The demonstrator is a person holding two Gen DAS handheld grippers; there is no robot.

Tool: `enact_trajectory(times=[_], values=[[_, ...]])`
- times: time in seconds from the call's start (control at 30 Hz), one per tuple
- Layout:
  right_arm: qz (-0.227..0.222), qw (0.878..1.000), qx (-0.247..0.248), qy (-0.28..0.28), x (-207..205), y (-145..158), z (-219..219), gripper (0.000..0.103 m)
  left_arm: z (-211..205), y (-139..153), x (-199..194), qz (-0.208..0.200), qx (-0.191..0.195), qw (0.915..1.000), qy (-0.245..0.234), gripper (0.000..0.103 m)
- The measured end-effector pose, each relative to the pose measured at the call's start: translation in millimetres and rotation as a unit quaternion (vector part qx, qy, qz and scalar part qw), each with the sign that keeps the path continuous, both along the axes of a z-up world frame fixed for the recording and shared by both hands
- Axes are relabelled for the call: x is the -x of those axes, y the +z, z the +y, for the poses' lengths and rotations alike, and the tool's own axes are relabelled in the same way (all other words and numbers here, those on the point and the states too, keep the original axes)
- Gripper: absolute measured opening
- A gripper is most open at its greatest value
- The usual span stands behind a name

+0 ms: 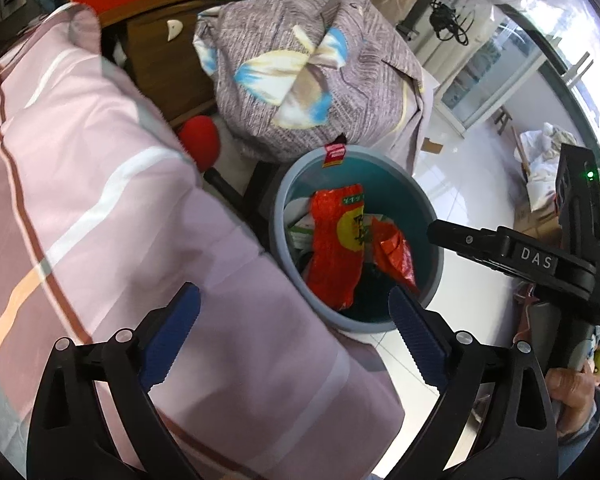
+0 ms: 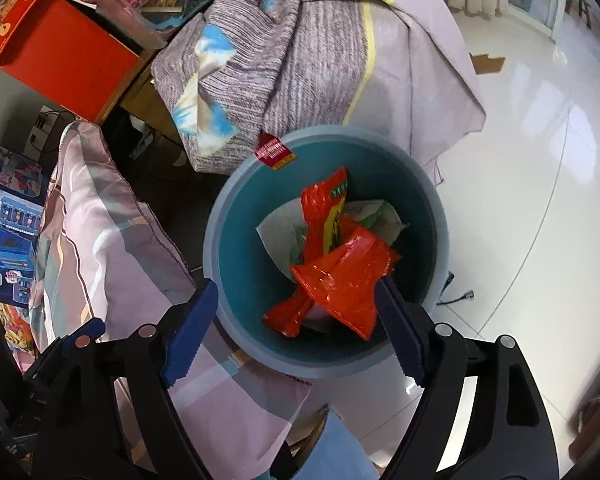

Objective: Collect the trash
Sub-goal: 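Move both tools back over the remaining trash on the table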

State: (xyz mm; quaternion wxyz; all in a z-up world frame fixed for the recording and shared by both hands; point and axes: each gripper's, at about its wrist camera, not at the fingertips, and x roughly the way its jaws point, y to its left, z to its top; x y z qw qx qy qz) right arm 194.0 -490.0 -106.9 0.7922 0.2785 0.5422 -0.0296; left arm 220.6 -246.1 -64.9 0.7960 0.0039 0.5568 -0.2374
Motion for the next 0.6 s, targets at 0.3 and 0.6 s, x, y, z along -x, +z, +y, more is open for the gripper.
enact_trajectory(times=[0.3,0.6], values=[[0.006,1.0,-0.002,-0.02,23.8,6.7,-1.5,0.084,12.1,7.9,20.9,-0.003,0.003,1.0,-0.002,0.096],[-0.01,1.0,0.002,-0.008,42.9,26.7,27.2,0.085,35.8,22.9,46.9,-0.023,0.006,0.9997,0.001,0.097]])
